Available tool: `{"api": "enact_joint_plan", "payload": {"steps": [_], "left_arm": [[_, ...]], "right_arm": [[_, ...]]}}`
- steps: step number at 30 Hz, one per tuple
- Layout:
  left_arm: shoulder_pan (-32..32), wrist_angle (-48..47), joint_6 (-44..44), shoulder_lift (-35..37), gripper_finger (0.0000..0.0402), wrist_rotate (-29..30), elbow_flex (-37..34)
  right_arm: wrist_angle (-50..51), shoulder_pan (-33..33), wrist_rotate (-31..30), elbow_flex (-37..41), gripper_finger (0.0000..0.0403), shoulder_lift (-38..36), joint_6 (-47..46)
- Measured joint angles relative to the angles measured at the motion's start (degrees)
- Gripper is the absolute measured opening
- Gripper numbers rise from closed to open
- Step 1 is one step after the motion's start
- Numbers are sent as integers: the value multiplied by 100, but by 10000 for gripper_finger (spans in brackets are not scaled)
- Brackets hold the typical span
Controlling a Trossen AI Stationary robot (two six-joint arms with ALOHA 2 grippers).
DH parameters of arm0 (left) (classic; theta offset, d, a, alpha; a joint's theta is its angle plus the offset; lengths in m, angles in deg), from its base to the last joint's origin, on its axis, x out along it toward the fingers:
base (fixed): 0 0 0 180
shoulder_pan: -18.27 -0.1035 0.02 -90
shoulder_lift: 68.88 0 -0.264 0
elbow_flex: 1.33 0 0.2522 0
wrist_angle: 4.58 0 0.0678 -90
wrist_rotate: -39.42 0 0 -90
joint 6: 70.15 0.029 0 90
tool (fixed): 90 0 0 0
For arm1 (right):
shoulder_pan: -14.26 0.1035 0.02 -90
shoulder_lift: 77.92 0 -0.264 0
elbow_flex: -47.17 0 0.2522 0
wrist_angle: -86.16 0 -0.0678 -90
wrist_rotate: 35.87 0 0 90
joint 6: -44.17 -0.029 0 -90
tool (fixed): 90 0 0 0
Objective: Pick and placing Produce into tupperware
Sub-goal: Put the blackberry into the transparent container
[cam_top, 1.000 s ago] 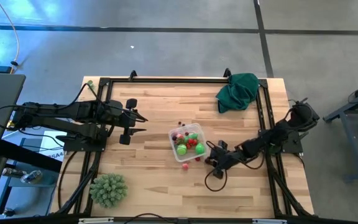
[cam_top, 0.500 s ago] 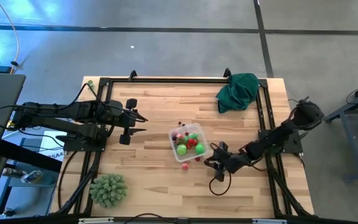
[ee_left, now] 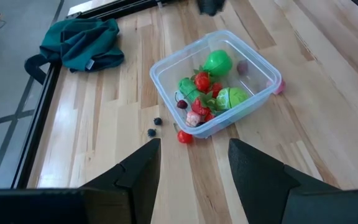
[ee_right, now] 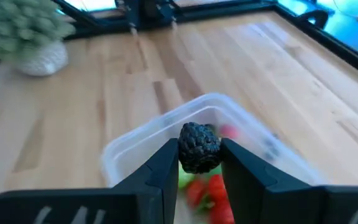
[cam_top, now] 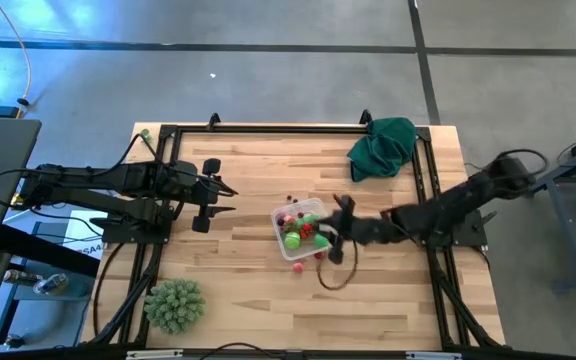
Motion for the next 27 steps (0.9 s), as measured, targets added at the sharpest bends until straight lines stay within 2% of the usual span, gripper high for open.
{"api": "enact_joint_plan", "payload": {"steps": [6,12,18,27], "left_arm": [[0,0,-2,0,179,0,0],[2,0,0,0,179,-1,0],[2,-1,-2,-1,179,-1,0],[2,0,-1,0,179,0,0]], "right_arm": [[1784,-1009,1132,-1060,93,497,4],[2244,-1489,1987,-1531,93,1305,21],[2234,-1620,2151,-1681,94,1878,-22],[2259,-1631,2270,-1700,94,2069,-151]]}}
